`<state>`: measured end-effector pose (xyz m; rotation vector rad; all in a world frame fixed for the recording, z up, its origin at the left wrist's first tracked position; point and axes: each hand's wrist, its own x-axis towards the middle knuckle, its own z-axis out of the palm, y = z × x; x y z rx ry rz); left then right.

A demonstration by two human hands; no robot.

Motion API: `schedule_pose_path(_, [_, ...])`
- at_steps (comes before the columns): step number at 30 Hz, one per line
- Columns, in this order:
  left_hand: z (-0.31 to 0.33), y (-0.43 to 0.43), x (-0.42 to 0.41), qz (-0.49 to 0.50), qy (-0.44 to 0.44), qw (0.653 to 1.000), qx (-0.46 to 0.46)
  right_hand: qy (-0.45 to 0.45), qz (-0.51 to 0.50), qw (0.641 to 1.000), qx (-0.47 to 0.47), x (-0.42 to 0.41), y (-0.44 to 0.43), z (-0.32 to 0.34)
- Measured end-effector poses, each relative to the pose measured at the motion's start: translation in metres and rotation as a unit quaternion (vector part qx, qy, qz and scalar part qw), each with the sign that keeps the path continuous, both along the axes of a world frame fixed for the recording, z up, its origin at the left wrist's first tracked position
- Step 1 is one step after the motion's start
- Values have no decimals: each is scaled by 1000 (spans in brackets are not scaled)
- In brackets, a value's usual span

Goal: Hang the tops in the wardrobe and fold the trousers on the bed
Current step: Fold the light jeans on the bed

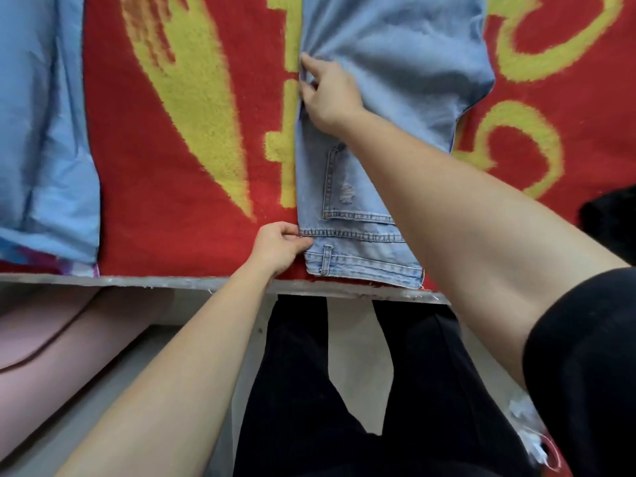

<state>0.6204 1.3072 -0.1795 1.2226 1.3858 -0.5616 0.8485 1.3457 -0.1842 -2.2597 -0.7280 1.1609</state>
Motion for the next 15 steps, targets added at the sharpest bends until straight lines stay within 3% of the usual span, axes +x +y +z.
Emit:
schedule_pose_path(4, [-1,1,1,-23,-4,1000,-13,-6,15,1000,-12,-1,-24,8])
schedule_pose_path(6, [1,-1,0,-36,-5,999,-6,-132,5,991,3,0,-51,12])
schedule_pose_path(8, [1,-7,-2,-52,-16,998,33,-302,20,953,-11,5,-82,16])
schedule_pose_path(10, [0,-12,-3,-64,-12,995,73,-375,18,923,-80,13,-113,13])
schedule_pose_path(13, [-4,-16,0,-68,6,997,36,-283,73,932,-215,27,-155,-8])
schedule_pose_path(15, [-6,-17,2,-48,14,999,-12,-256,96,936,-221,29,-171,-17])
